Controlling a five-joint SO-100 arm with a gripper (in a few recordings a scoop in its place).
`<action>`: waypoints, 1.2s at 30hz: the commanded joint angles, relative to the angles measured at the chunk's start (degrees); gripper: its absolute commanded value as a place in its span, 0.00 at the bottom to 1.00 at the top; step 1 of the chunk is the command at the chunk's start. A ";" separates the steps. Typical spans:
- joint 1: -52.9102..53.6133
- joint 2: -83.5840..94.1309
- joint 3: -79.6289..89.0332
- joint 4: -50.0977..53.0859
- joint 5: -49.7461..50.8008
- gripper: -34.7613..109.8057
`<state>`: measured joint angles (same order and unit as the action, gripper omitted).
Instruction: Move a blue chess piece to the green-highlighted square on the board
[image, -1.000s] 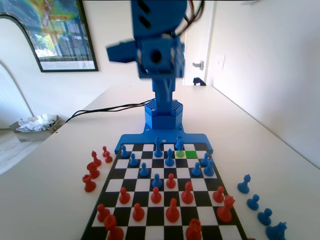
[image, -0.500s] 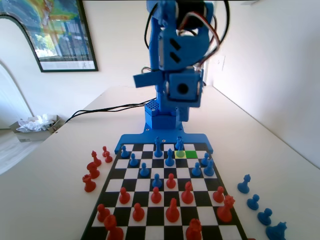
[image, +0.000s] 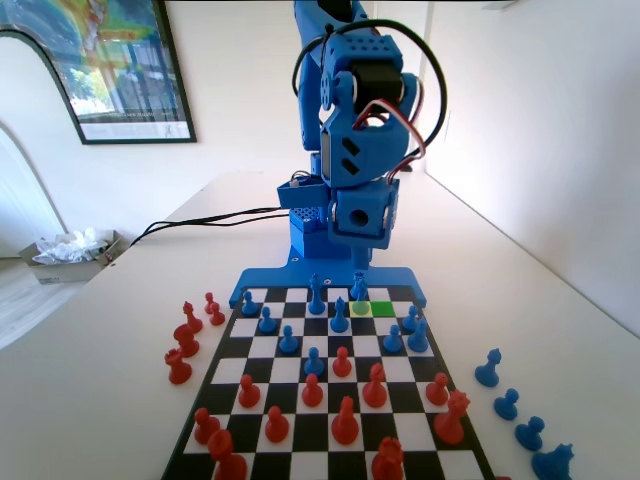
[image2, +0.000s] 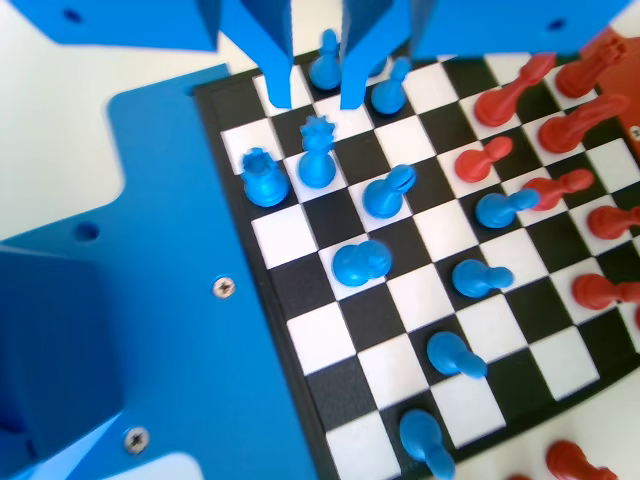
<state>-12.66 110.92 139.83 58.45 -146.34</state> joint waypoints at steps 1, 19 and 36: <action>0.53 -0.70 -4.75 1.58 0.00 0.30; 2.37 -6.33 -1.32 -7.12 -0.44 0.30; 1.32 -7.21 -0.62 -8.53 0.18 0.30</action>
<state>-11.16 102.74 140.01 47.81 -145.37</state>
